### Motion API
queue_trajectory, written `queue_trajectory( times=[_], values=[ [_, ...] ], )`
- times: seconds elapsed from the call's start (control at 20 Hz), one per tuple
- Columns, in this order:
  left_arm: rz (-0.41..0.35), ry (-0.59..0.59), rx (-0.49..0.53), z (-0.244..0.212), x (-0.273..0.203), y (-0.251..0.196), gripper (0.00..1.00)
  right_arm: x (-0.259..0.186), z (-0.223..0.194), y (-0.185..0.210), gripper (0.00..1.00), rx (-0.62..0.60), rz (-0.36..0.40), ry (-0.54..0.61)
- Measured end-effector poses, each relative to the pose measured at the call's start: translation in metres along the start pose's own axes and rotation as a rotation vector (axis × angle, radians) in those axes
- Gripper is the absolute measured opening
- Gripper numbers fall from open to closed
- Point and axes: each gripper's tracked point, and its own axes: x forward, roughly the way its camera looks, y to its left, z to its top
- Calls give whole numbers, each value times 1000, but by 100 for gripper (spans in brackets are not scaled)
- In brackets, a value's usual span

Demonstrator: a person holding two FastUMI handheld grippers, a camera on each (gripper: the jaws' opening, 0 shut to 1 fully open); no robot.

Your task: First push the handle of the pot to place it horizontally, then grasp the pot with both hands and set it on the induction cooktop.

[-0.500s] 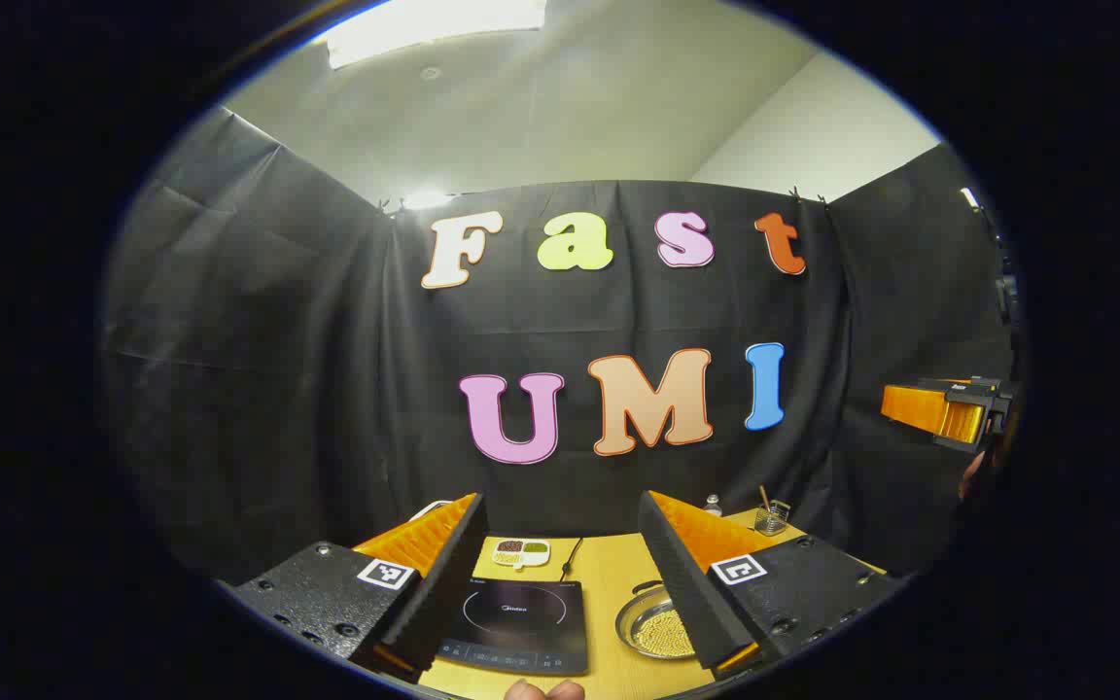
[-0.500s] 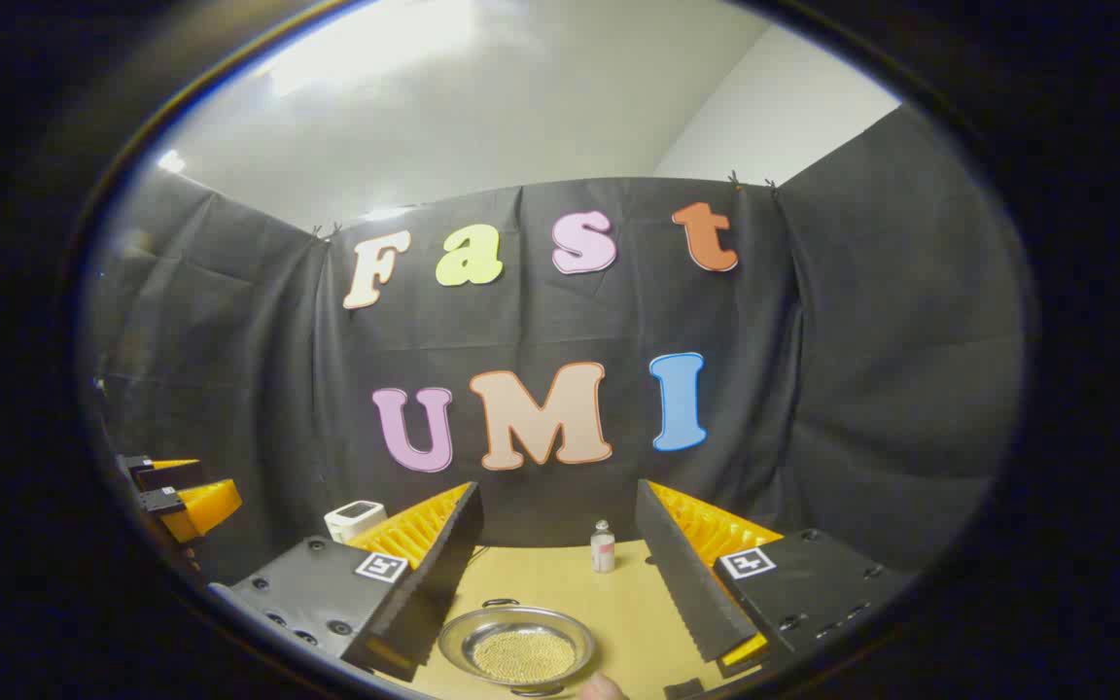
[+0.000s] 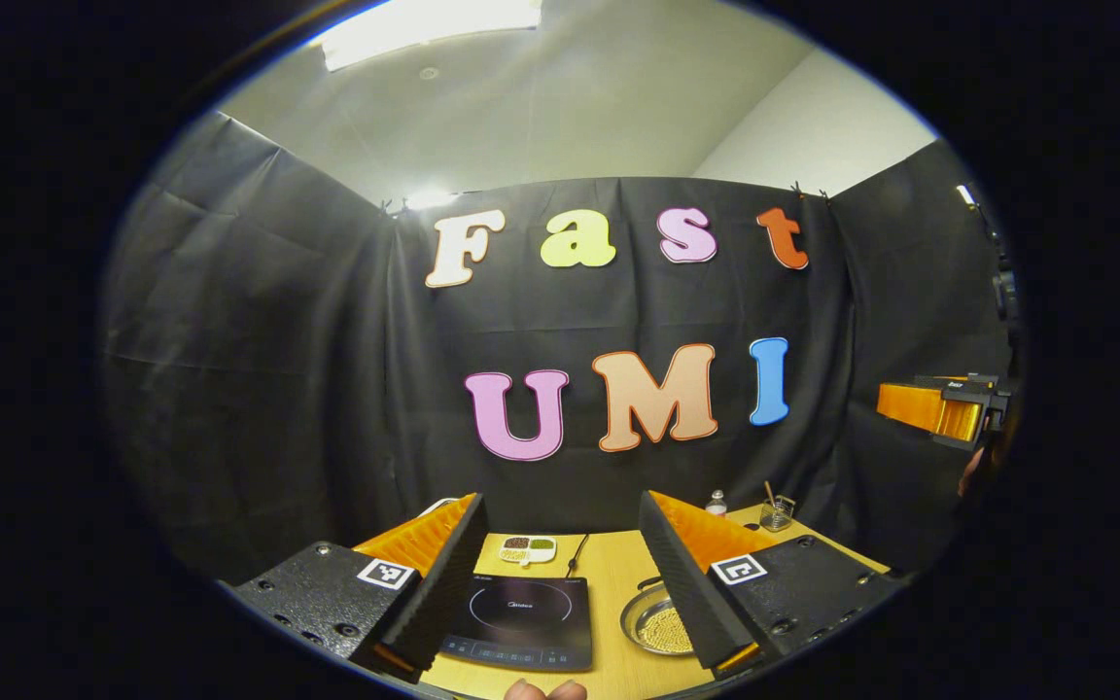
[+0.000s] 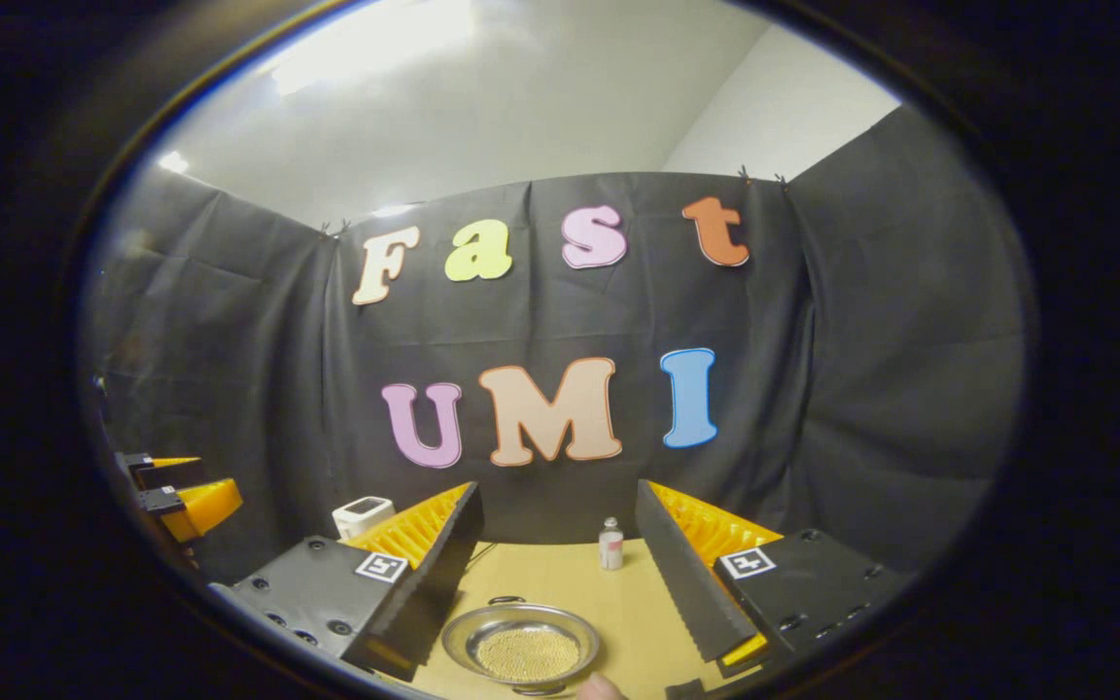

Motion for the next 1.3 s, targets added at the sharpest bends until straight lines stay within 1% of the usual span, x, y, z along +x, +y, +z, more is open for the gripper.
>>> queue_trajectory(
  times=[0.15,0.3,0.35,0.4,0.45,0.5,0.55,0.6,0.65,0.7,0.8,0.95,1.05,1.1,1.15,1.2,1.25,1.3],
  values=[
    [-3,-2,3,0,0,3,95,0,-3,5,96,-8,5,9],
    [-3,4,-8,-3,0,6,96,1,-7,11,96,-10,11,22],
    [-1,5,-14,-4,1,8,95,2,-10,15,96,-9,21,35],
    [1,4,-24,-3,1,10,95,1,-14,17,94,-8,23,43],
    [1,9,-28,-4,0,12,95,1,-14,19,87,-6,22,48],
    [2,9,-29,-6,-1,15,95,4,-16,21,75,-5,24,55],
    [3,9,-29,-7,-1,19,96,4,-18,24,71,-2,33,63],
    [3,9,-29,-9,0,22,94,5,-21,31,68,-2,40,71],
    [2,10,-29,-10,0,24,94,6,-24,37,75,-5,48,78],
    [1,9,-30,-11,1,29,95,7,-25,41,67,-11,53,79],
    [-2,7,-34,-12,3,34,95,6,-25,47,67,-23,59,86],
    [-14,6,-35,-14,6,43,95,11,-31,46,16,-29,1,89],
    [-19,4,-36,-17,7,48,95,14,-53,57,12,8,29,148],
    [-26,3,-43,-18,9,49,95,16,-58,61,7,20,27,177],
    [-34,1,-49,-19,10,50,95,18,-64,58,1,24,14,193],
    [-40,4,-53,-20,12,50,96,18,-73,59,0,33,15,238],
    [-48,4,-57,-21,12,50,95,13,-81,63,0,35,33,275],
    [-57,1,-63,-21,14,49,96,15,-90,63,2,21,51,281]
  ],
)
